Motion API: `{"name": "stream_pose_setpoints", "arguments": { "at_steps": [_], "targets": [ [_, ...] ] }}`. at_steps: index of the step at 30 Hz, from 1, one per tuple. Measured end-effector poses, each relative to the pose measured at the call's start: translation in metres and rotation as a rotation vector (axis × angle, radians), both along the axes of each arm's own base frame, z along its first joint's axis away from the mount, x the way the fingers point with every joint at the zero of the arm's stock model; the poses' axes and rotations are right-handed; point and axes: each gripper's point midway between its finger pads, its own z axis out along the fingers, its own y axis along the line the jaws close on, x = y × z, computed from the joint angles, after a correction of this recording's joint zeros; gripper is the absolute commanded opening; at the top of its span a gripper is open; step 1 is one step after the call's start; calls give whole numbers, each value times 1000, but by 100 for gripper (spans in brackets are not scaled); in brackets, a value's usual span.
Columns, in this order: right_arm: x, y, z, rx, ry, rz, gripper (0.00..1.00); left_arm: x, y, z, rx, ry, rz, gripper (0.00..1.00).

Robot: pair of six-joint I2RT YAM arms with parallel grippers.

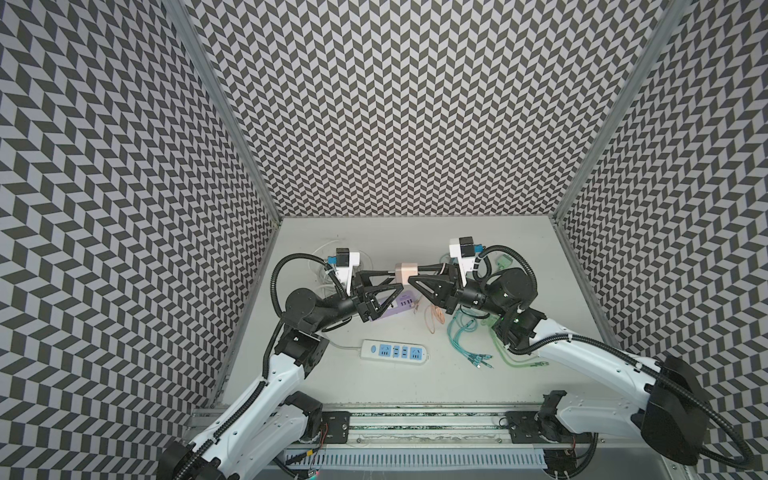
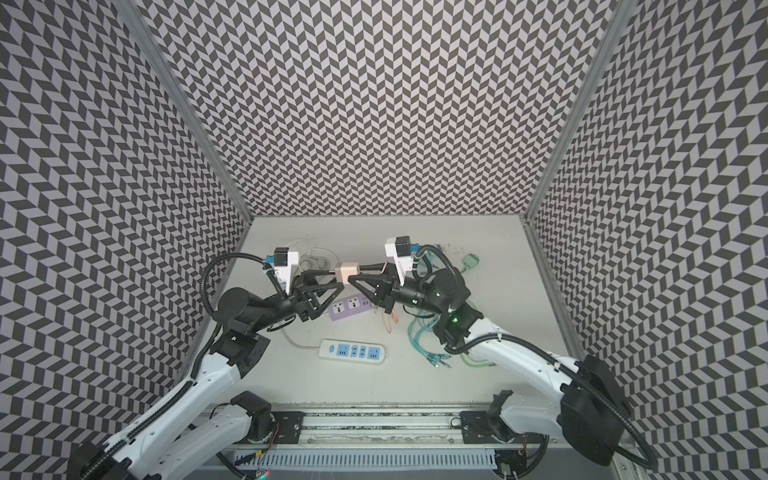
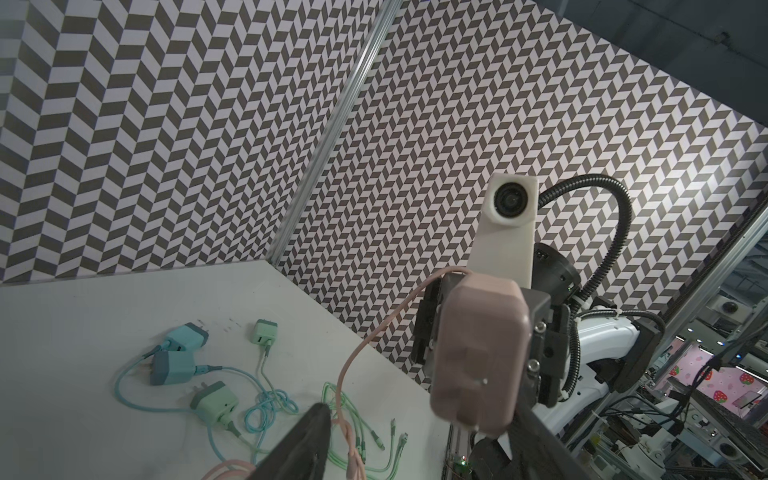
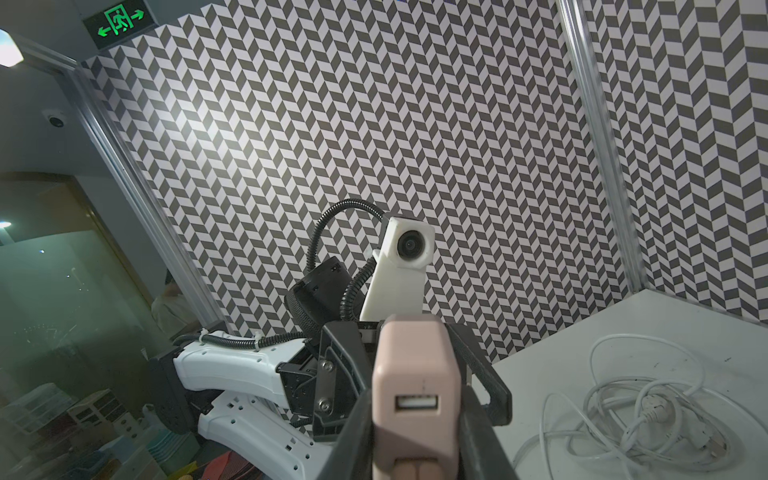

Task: Insert the plug
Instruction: 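Carry the pink charger farther from the robot while the left gripper withdraws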

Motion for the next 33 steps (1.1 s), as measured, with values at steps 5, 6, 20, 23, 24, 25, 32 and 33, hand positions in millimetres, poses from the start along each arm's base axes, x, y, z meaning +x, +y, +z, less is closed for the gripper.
{"name": "stream_pose_setpoints", "arguments": {
  "at_steps": [5, 6, 20, 23, 24, 25, 32, 33],
  "targets": [
    [2, -1, 9, -31, -47, -14, 16, 3, 5, -10, 45, 34, 37, 70],
    [4, 0, 11, -45, -57, -19, 16, 4, 6, -13, 59, 44, 53, 70],
    [54, 5, 5, -297, -226, -100, 16, 39, 40, -69, 252, 247, 338, 70],
    [72, 14, -12, -368, -236, -105, 16, 43, 51, -78, 276, 281, 395, 70],
    [78, 17, -19, -390, -238, -105, 16, 44, 54, -81, 282, 290, 416, 70],
    [83, 18, -24, -407, -237, -105, 16, 45, 58, -84, 287, 299, 432, 70],
    [138, 34, -59, -532, -250, -132, 16, 46, 81, -108, 314, 371, 530, 70],
    [146, 36, -64, -551, -252, -137, 16, 45, 83, -112, 317, 381, 538, 70]
  ]
}}
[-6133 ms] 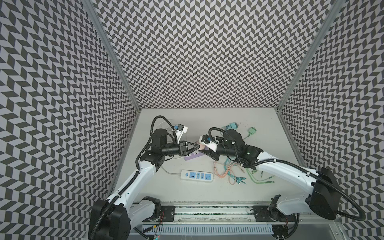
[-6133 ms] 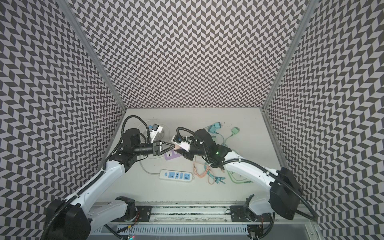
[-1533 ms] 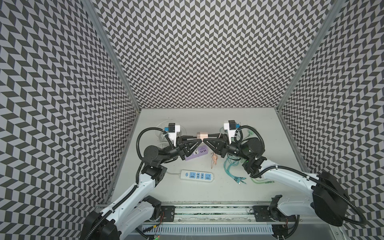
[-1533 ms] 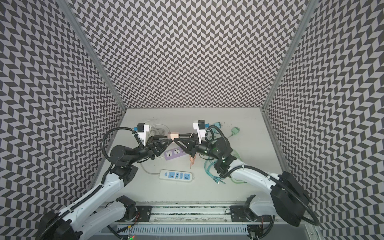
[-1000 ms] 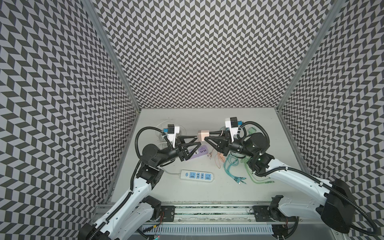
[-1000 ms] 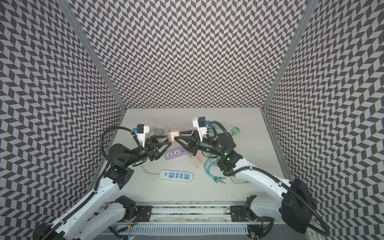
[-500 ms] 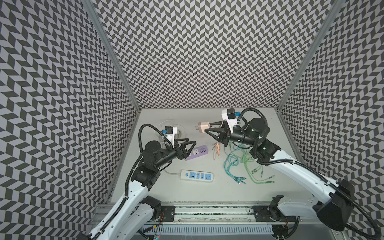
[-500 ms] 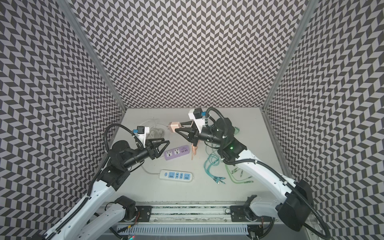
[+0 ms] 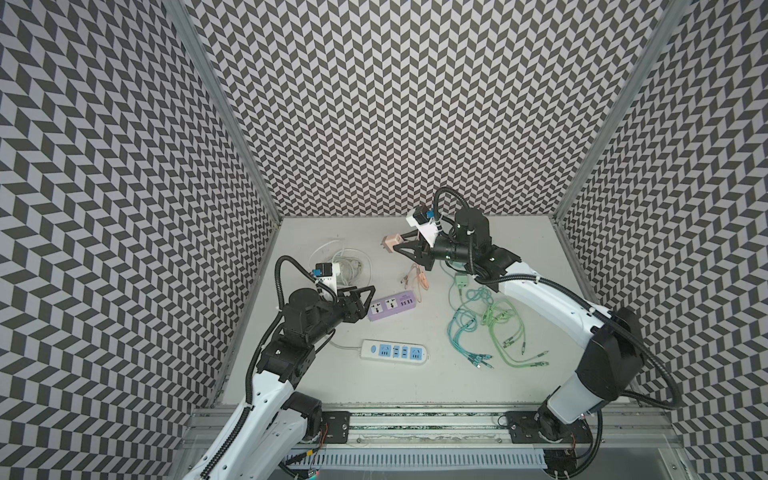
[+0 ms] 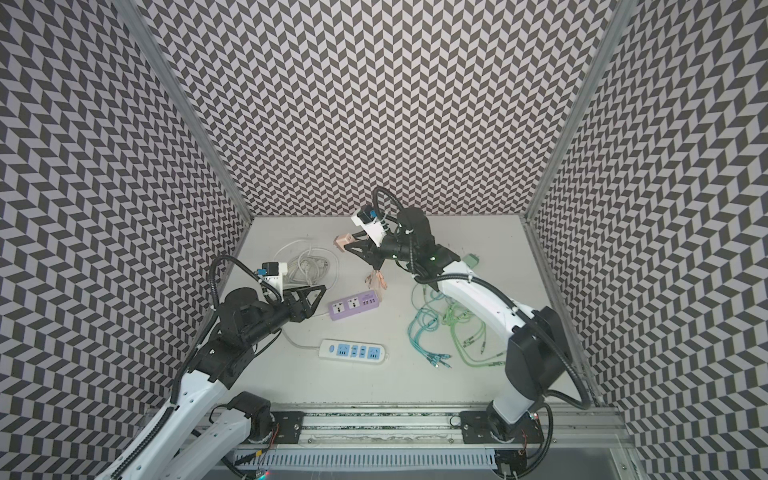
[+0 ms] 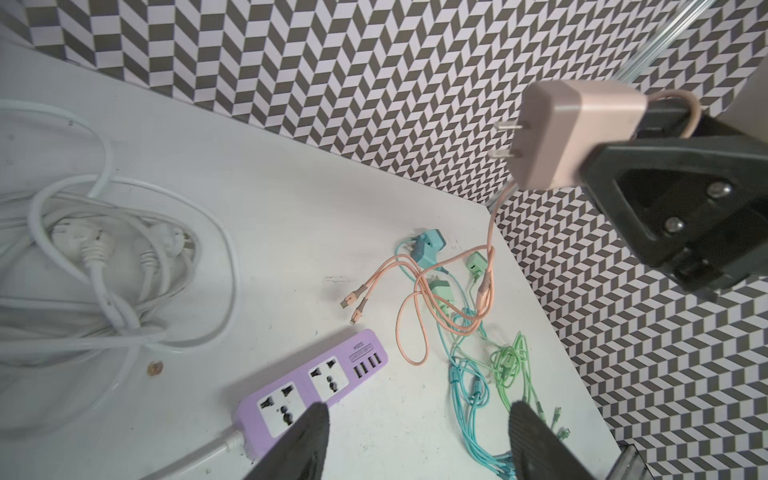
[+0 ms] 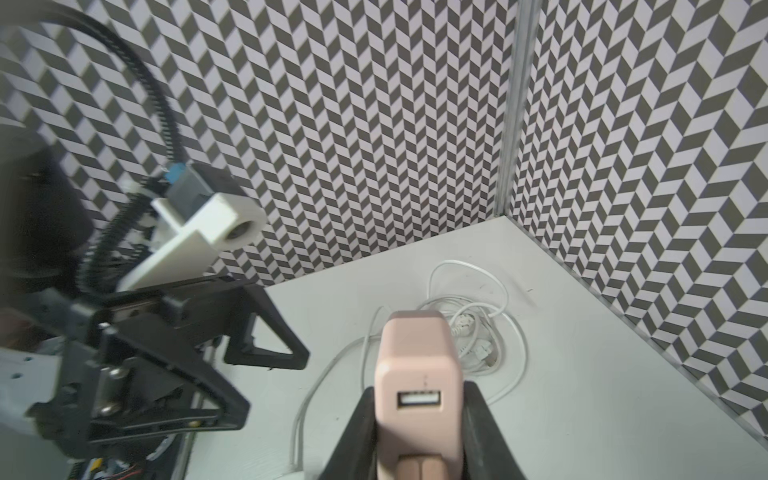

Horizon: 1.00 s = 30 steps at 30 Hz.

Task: Insert the plug
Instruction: 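Carry the pink charger farther from the robot while the left gripper withdraws, then swing the pink charger with the right gripper over the purple power strip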

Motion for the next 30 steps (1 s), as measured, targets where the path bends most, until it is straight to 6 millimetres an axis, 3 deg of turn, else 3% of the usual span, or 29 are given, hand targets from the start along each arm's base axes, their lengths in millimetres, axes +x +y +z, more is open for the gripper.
{"name": "stream_pose_setpoints", "arguments": {
  "at_steps": [6, 15, 19, 24, 30],
  "targets": [
    [33, 13, -21, -71, -16, -13, 16, -5, 8, -22, -3, 44, 29, 70],
    [66, 30, -22, -90, -71, -27, 17, -9, 13, -57, -26, 137, 59, 68],
    [73, 33, -34, -118, -89, -30, 17, -10, 16, -74, -26, 178, 86, 67],
    [79, 35, -64, -172, -71, -22, 18, -10, 21, -92, -26, 221, 125, 66],
    [71, 36, -96, -234, -26, 19, 19, -6, 22, -107, -24, 241, 140, 62]
  ]
}}
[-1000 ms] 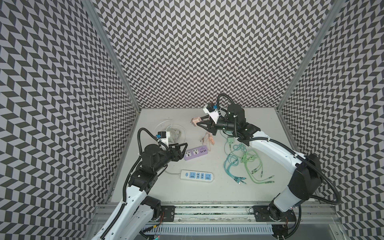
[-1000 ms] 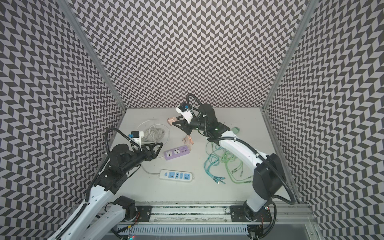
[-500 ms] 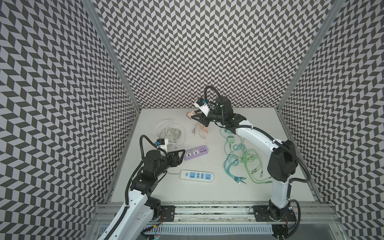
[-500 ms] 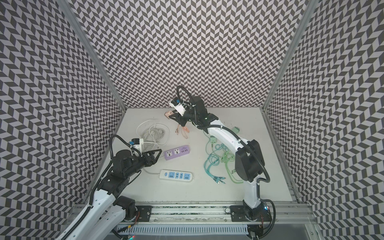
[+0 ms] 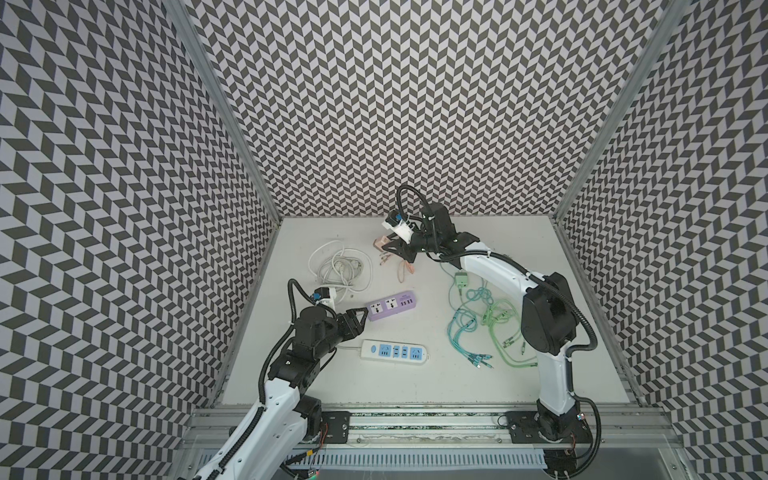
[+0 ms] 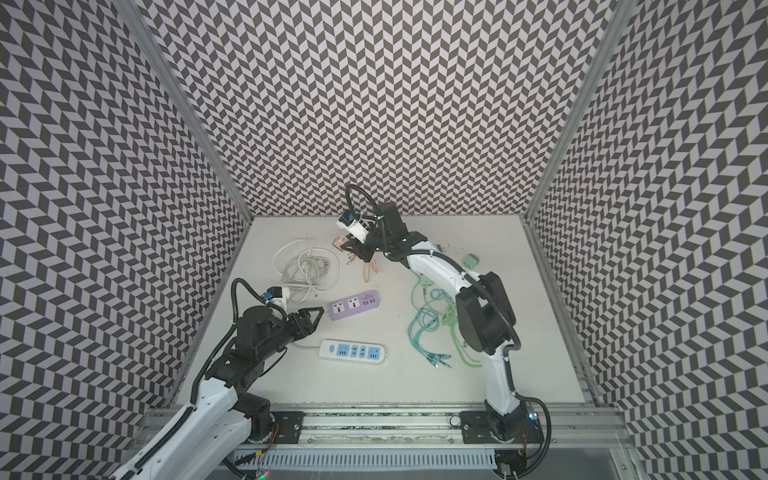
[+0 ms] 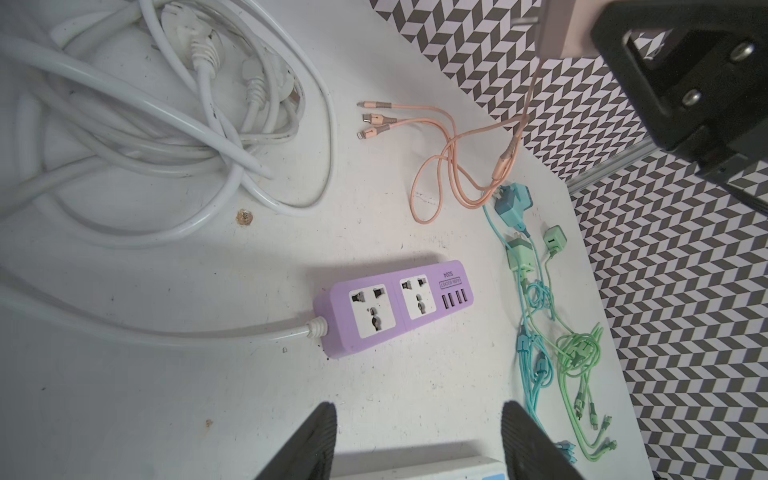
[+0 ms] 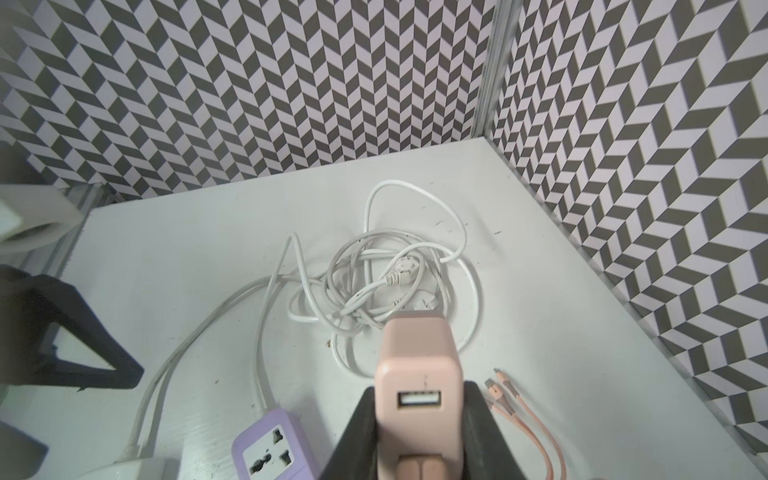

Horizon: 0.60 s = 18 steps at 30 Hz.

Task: Insert the plug
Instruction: 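Swing the pink charger with the right gripper over the purple power strip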

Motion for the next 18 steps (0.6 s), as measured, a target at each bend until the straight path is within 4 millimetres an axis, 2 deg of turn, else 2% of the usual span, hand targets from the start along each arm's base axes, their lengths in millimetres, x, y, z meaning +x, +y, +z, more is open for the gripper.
{"name": "stream_pose_setpoints", "arguments": {
  "at_steps": [7, 12, 18],
  "targets": [
    [-14, 1, -24, -86, -9, 40, 20, 1, -3, -22, -9, 42, -9, 56],
    [-26, 4, -43, -170, -20, 68, 21, 5, -5, -28, -8, 52, -8, 49],
    [-45, 15, -73, -273, -28, 111, 20, 12, -5, -36, -9, 73, -5, 40]
  ]
}}
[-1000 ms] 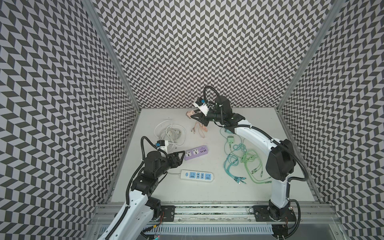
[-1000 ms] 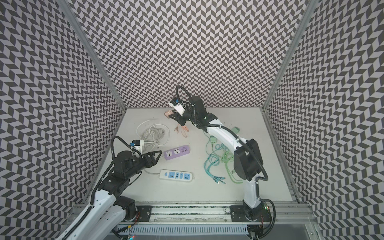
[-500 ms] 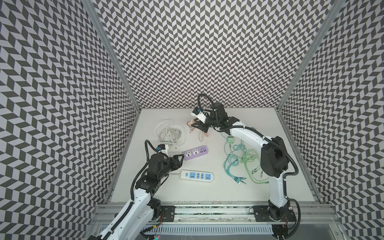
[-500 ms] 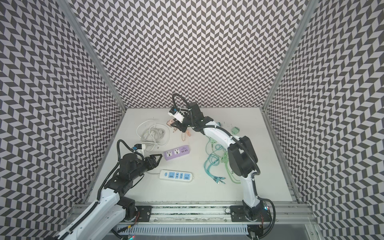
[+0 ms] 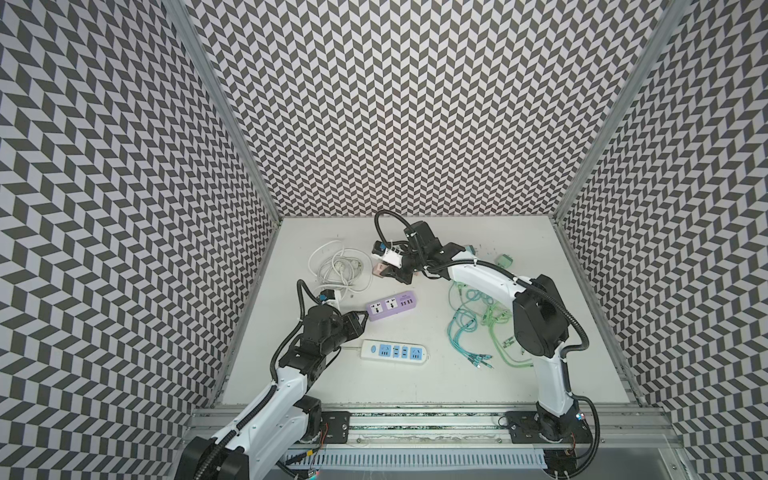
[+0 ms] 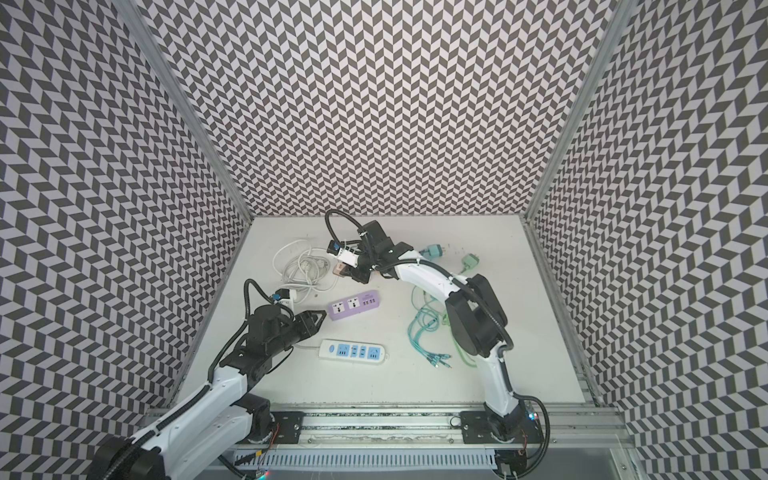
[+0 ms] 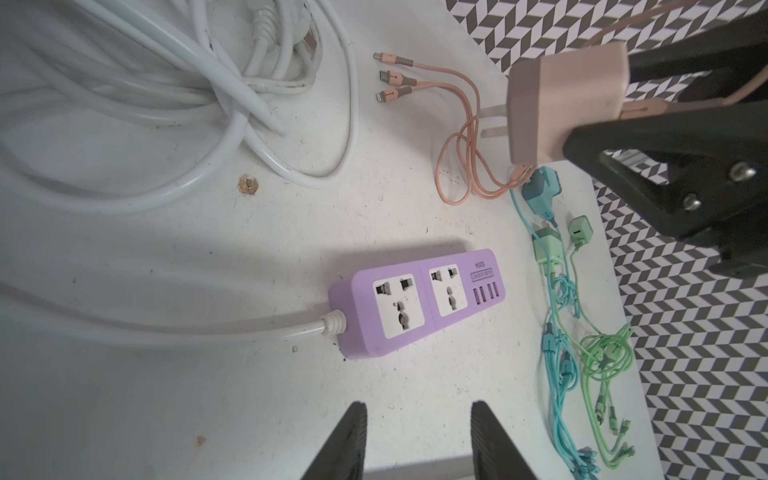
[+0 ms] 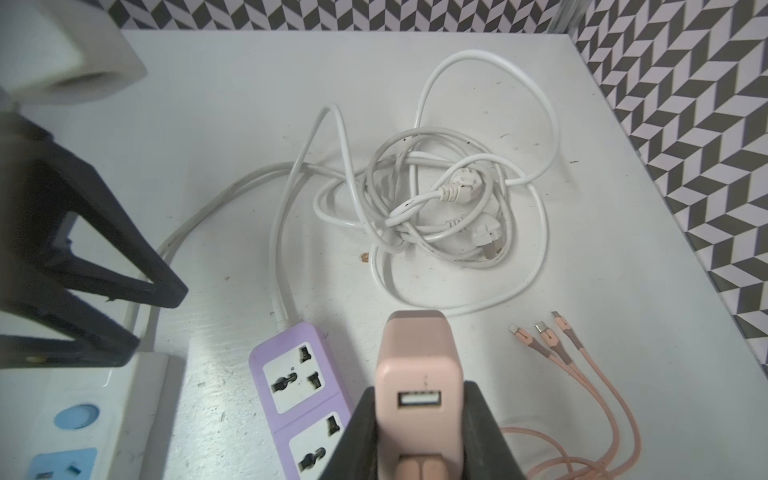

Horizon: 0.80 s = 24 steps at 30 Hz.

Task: Insert the plug
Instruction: 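Swing the pink charger with the right gripper over the purple power strip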

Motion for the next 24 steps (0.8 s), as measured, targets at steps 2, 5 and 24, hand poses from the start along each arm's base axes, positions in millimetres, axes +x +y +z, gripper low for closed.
{"name": "stream_pose_setpoints", "arguments": {
  "at_steps": [2, 5, 24],
  "targets": [
    [-5, 2, -10, -32, 0, 12, 20, 2, 0, -4, 1, 11, 1, 40],
    [-11, 3, -22, -77, -3, 29, 19, 4, 1, -8, 3, 23, 5, 39],
    [-32, 8, -43, -235, -102, 131, 19, 12, 4, -34, 8, 88, -3, 37]
  ]
}}
